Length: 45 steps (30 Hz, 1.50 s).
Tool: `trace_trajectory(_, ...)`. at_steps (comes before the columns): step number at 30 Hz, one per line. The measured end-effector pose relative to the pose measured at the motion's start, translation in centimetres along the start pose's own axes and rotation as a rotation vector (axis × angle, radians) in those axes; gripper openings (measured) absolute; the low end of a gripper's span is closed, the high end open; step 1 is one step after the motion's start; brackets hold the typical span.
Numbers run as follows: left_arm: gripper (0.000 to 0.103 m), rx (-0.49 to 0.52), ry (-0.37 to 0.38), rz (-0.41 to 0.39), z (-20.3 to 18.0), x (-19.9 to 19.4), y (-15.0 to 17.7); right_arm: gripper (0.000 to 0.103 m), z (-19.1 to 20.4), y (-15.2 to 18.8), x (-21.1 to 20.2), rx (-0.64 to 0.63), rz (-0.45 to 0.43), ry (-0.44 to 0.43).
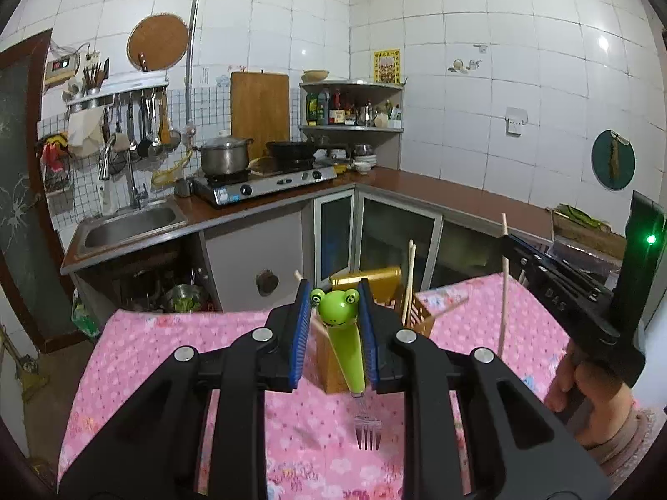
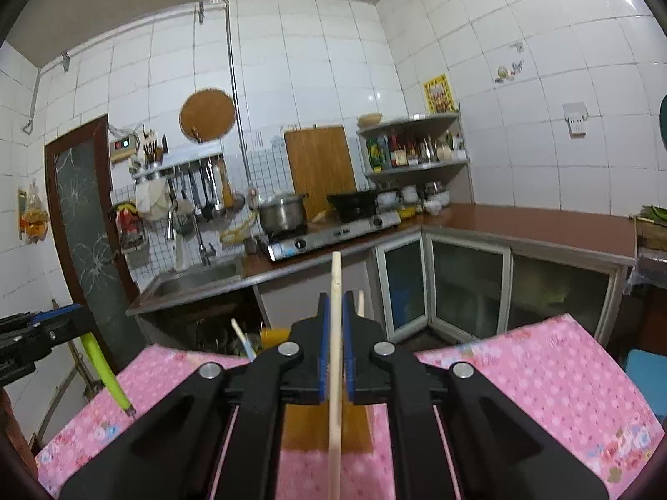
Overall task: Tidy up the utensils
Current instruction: 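Lift the frog fork and chopstick and carry them above the yellow holder, then lower the frog fork and chopstick into the holder and open both tools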
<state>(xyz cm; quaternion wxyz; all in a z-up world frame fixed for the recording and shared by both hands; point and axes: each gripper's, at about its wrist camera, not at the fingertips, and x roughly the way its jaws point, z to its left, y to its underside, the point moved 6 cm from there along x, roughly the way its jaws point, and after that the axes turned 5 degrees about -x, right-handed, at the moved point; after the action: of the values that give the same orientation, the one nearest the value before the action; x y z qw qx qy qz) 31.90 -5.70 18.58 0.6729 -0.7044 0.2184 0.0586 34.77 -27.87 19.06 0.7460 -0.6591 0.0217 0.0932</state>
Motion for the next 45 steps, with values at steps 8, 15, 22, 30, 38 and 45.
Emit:
trace_trajectory(8, 0.021, 0.015, -0.011, -0.066, -0.9, 2.4, -4.1, 0.006, 1.2, -4.0, 2.8, -0.001, -0.204, 0.04)
trace_trajectory(15, 0.021, 0.045, -0.041, -0.126, -1.9, 6.1, -6.1, 0.006, 1.4, -3.7, 6.5, 0.001, -0.267, 0.071)
trace_trajectory(22, 0.021, 0.066, -0.057, -0.134, -2.2, 11.0, -4.8, 0.006, 0.4, -2.8, 8.8, -0.01, -0.295, 0.111)
trace_trajectory(30, 0.021, 0.06, -0.046, -0.035, -1.2, 14.5, -0.8, 0.006, 1.5, 0.8, 10.3, -0.119, -0.214, 0.104)
trace_trajectory(38, 0.021, -0.038, -0.037, 0.073, 1.6, 16.5, 1.8, 0.007, 1.0, 5.1, 12.4, -0.151, -0.002, 0.078)
trace_trajectory(45, 0.035, -0.073, -0.068, 0.091, 2.7, 15.6, 1.6, 0.011, 1.7, 7.4, 13.5, -0.217, 0.164, 0.047)
